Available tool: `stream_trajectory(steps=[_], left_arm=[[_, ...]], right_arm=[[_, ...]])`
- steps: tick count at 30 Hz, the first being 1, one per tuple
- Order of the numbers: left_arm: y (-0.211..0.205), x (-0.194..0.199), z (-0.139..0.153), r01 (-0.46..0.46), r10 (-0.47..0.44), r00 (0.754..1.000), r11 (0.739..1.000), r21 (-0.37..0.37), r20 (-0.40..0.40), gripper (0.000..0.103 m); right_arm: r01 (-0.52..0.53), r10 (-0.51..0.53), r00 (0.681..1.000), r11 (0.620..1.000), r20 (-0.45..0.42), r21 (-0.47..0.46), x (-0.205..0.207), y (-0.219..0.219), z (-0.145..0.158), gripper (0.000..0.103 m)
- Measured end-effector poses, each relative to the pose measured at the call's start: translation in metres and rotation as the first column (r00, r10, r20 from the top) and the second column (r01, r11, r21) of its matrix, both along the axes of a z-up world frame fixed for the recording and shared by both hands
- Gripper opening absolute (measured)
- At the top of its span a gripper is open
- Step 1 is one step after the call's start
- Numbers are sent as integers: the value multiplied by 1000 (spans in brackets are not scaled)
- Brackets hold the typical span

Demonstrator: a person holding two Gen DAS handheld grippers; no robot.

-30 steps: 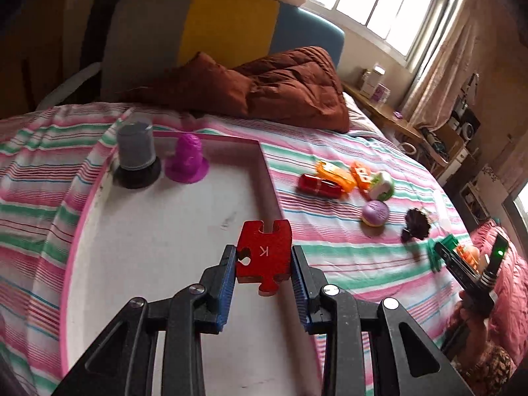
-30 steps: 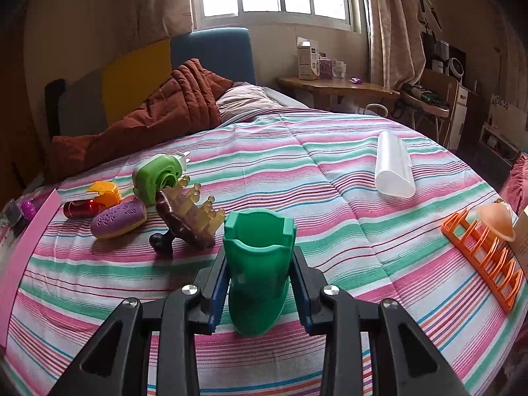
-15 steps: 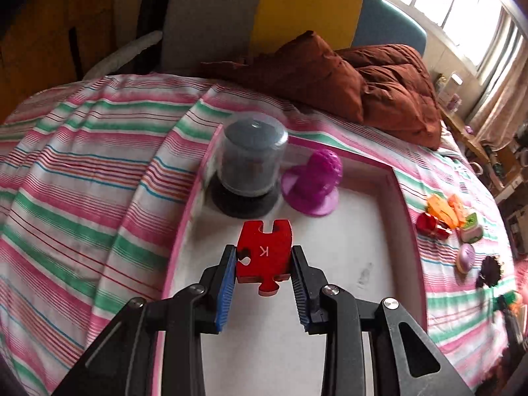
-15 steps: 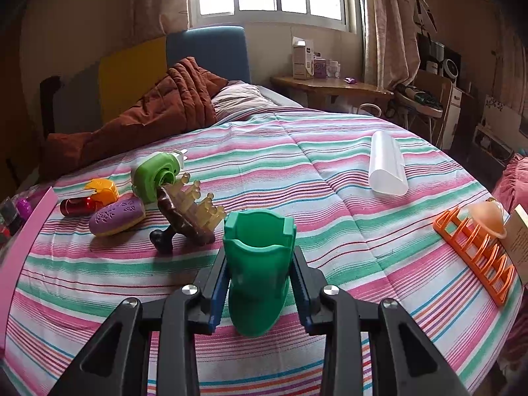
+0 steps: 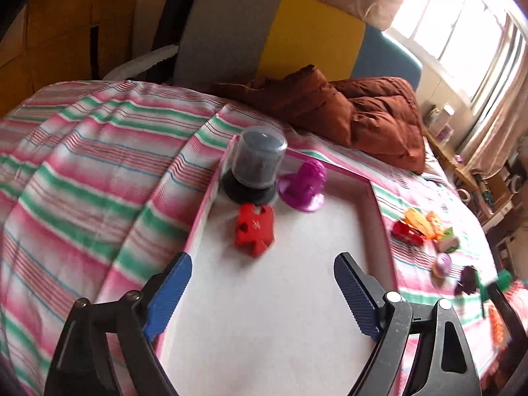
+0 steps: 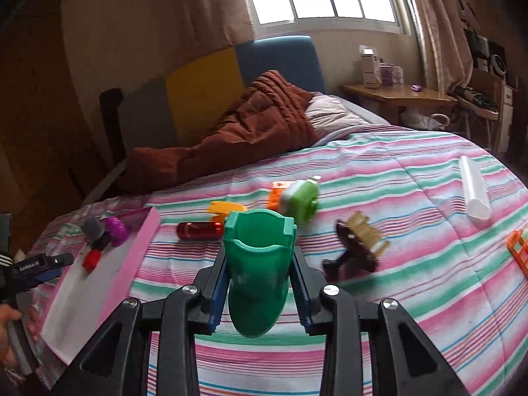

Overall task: Organize rigid objects
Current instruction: 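Carry the red puzzle piece into the tray and open the left tool, then carry the green toy with the right tool into the tray and release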

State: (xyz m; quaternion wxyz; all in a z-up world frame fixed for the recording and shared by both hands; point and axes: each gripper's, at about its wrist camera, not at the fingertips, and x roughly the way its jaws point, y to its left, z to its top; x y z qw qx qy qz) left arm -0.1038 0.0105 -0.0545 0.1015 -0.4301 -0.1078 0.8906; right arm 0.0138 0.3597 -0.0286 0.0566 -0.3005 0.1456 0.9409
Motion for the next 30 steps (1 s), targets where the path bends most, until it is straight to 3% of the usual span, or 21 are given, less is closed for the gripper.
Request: stream_trajectory(steps=[6,14,20,30], left_arm=[[1,29,3,42,-42,999,999,-1,-9,92],[0,50,3,54,-54,999,998,35,0,92],[-3,58,4,54,-55,999,997,47,0,92],[-14,64,6,9,-9,1000,999,41,-10,92]], right_arm=[[-164,167,986,984,25,-73,-40,-49,4,35],[-332,342,939,931,43,-150,-95,-104,14,35],[-390,402,912,911,78,-134,-129,-137,10,35],[-395,403,899,915,173,-80,-176,-168,-7,35]])
